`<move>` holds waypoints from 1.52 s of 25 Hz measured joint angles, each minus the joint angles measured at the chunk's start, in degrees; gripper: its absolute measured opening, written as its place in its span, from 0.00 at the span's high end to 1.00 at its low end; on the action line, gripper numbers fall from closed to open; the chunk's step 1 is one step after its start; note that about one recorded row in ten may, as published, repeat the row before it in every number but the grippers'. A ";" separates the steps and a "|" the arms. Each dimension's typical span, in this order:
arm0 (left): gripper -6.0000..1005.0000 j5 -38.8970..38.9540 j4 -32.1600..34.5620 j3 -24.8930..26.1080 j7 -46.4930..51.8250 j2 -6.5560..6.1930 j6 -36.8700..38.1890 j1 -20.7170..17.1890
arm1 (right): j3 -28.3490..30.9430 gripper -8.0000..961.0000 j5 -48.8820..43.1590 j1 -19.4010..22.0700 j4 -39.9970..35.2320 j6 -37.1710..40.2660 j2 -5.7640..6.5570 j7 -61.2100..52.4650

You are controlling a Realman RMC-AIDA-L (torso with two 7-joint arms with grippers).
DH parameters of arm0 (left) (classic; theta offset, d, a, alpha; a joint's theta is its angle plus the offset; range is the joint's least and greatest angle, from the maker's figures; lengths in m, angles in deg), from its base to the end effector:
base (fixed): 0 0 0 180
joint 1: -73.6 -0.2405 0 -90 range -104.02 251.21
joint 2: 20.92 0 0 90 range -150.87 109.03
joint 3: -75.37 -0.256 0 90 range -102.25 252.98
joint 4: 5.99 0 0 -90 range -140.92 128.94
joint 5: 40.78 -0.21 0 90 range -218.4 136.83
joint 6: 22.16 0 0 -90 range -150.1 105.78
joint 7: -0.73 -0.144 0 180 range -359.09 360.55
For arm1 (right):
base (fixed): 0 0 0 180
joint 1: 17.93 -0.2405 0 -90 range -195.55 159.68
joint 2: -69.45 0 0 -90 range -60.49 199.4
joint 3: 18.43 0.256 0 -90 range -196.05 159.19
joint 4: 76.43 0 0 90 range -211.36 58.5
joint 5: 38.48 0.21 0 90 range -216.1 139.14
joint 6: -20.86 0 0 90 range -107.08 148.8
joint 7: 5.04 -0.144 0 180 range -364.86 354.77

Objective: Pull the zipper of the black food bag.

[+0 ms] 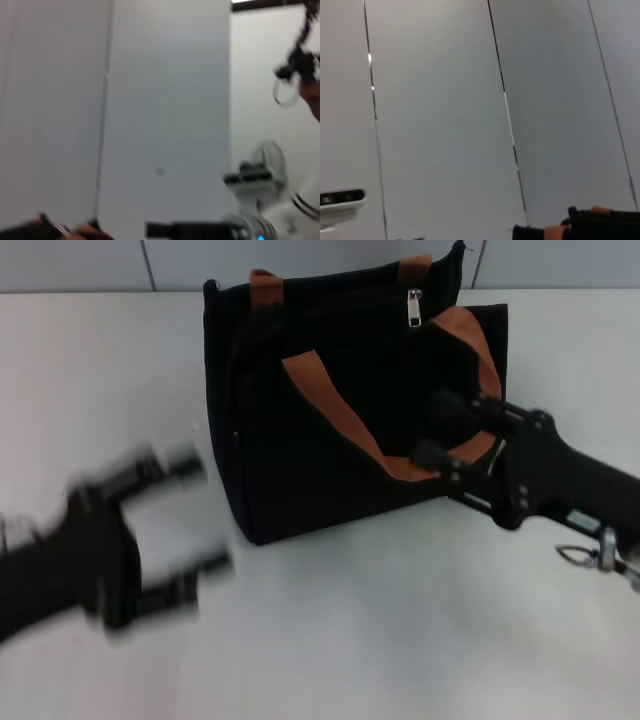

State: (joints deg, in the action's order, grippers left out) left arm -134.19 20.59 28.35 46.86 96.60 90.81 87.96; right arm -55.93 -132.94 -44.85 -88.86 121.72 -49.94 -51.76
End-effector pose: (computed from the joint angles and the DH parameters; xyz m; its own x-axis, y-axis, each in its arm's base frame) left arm -0.2831 0.2123 0.0085 0.6142 -0.0358 0.7883 0.2020 -0.9586 -0.2009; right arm 0.2533 0.2736 -0.0289 0.5477 -0.0494 -0.8352 -0.3690 -0.9102 -0.1882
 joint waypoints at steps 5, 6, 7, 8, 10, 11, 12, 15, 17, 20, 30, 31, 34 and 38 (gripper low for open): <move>0.19 -5.48 -1.28 -0.82 -6.30 0.88 -1.31 -2.08 | -1.51 0.36 -1.28 2.96 -0.03 2.67 0.08 6.30; 0.19 -5.92 -1.76 -0.83 -6.59 0.92 -1.70 -2.09 | -2.39 0.36 -2.10 3.30 -0.15 3.63 0.11 8.07; 0.19 -6.56 -2.70 -0.85 -6.89 0.97 -2.29 -2.03 | -3.09 0.36 -2.90 3.56 -0.25 4.30 0.11 9.57; 0.19 -6.78 -3.33 -0.86 -6.96 0.97 -2.62 -1.88 | -3.71 0.36 -3.57 3.79 -0.27 4.74 0.11 10.81; 0.19 -6.94 -4.19 -0.88 -7.01 0.99 -3.11 -1.71 | -4.64 0.36 -4.14 4.12 -0.09 4.92 0.06 11.83; 0.19 -6.95 -4.43 -0.88 -7.03 1.01 -3.35 -1.70 | -5.22 0.36 -4.18 4.20 0.03 4.77 0.04 11.88; 0.19 -6.96 -4.63 -0.89 -7.18 1.03 -3.55 -1.66 | -6.02 0.36 -4.21 4.23 0.13 4.61 0.03 11.90; 0.19 -6.98 -6.02 -0.91 -8.84 1.10 -4.28 -1.41 | -8.79 0.36 -4.24 4.37 0.18 4.15 0.01 11.95; 0.19 -7.02 -7.26 -1.06 -10.80 1.11 -4.86 -1.28 | -9.72 0.36 -4.25 4.54 0.29 3.53 -0.03 11.97; 0.19 -7.07 -7.89 -1.33 -11.55 1.13 -5.47 -1.31 | -10.58 0.36 -4.31 4.80 0.54 2.50 -0.11 12.00; 0.19 -7.55 -7.95 -1.42 -11.18 1.13 -6.06 -1.45 | -13.46 0.35 -6.46 4.48 1.56 -1.12 -0.12 12.05; 0.19 -7.67 -7.95 -1.45 -11.11 1.13 -6.21 -1.40 | -13.75 0.35 -6.52 4.45 1.55 -1.50 -0.12 12.05; 0.19 -7.82 -7.96 -2.25 -10.93 1.12 -6.80 -1.29 | -15.38 0.35 -6.54 4.26 1.44 -2.01 -0.16 12.07; 0.19 -7.86 -7.96 -4.51 -10.83 1.03 -7.56 -1.03 | -17.22 0.35 -6.83 3.51 1.14 -2.92 -0.16 12.06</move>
State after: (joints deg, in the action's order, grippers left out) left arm -142.04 12.64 23.84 36.03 97.63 83.26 86.93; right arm -73.16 -139.77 -41.34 -87.72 118.80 -50.10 -39.70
